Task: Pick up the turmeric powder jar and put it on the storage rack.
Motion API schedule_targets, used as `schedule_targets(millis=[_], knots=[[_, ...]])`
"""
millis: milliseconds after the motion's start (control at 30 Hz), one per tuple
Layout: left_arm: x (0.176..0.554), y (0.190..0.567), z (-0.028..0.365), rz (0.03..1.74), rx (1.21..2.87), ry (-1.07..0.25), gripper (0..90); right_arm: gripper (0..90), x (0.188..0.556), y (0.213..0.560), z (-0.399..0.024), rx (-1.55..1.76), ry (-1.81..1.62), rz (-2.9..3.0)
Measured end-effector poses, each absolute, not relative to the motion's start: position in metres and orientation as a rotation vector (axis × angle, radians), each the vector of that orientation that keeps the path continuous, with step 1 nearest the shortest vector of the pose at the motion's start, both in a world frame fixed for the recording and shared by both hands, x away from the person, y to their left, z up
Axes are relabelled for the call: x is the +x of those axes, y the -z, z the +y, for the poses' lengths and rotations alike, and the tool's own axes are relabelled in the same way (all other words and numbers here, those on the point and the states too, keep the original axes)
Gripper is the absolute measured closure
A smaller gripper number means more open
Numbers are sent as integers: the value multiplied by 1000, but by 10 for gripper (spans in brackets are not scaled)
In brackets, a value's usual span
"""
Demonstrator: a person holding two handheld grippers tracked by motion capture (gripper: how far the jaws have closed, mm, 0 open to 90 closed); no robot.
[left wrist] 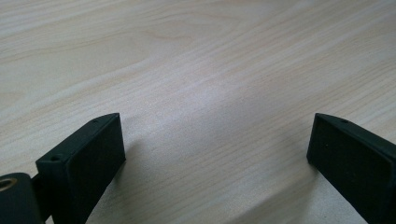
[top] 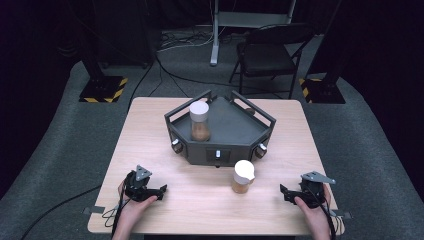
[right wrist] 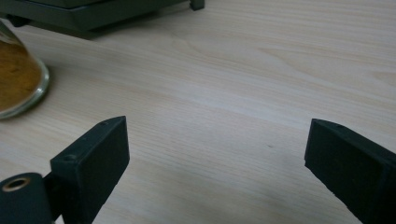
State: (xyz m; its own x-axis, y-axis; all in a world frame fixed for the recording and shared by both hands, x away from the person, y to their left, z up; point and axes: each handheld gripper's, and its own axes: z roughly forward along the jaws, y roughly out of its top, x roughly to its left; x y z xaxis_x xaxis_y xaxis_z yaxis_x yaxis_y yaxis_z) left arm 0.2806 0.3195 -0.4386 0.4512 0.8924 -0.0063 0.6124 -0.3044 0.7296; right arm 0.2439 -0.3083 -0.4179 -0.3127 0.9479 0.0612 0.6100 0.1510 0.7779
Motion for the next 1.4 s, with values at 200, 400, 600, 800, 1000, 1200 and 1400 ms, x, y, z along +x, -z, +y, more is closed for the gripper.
schedule_targets(millis=[200,400,600,800,1000,1200,1400], knots=[[281,439,319,1253,2033,-535,37,58,240,409,-303,1443,-1047,2012],[281,439,319,1253,2033,-534,37,61,237,401,-294,1406,-1068,2044],[281,439,319,1253,2033,-534,37,61,234,393,-288,1364,-1093,2067],[281,439,320,1251,2033,-533,37,61,232,384,-281,1332,-1108,2086],[281,439,320,1250,2033,-534,37,61,231,377,-276,1302,-1130,2102],[281,439,320,1250,2033,-534,37,62,232,371,-267,1266,-1140,2121],[281,439,319,1253,2033,-535,37,63,233,367,-259,1234,-1144,2145]])
